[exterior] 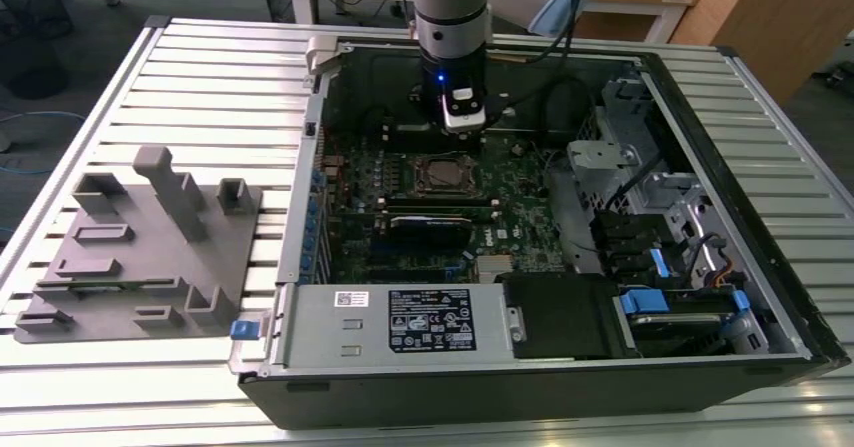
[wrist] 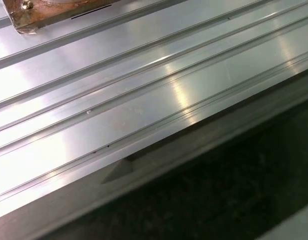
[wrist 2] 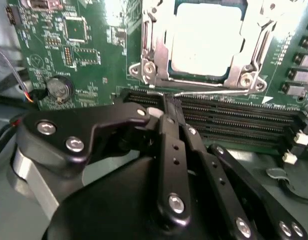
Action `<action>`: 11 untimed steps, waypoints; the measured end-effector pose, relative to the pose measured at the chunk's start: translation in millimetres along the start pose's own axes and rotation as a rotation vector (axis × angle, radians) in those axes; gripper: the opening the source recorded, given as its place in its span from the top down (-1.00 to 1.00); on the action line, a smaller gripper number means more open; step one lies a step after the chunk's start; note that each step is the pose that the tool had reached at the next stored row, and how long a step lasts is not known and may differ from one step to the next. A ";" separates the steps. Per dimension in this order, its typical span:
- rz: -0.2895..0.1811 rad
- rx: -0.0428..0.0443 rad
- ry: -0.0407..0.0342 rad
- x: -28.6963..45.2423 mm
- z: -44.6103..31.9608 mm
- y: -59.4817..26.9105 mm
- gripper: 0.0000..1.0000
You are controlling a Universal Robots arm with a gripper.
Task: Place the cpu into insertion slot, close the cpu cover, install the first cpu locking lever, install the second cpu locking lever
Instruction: 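Install the first cpu locking lever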
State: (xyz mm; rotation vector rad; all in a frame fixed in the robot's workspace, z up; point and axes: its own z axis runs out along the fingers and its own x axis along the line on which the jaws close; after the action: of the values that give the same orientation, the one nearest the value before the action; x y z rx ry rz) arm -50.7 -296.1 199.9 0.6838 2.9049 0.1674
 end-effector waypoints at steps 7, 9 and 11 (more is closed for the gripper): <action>0.007 0.0007 -0.0010 -0.2 0.0 -0.5 0.79; 0.009 0.0010 -0.0013 -0.4 -0.1 -0.9 0.79; 0.012 0.0014 -0.0017 -0.6 -0.1 -1.3 0.79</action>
State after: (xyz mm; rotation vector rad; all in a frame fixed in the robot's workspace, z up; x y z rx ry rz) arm -50.7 -297.5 199.9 0.7010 2.9002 0.1660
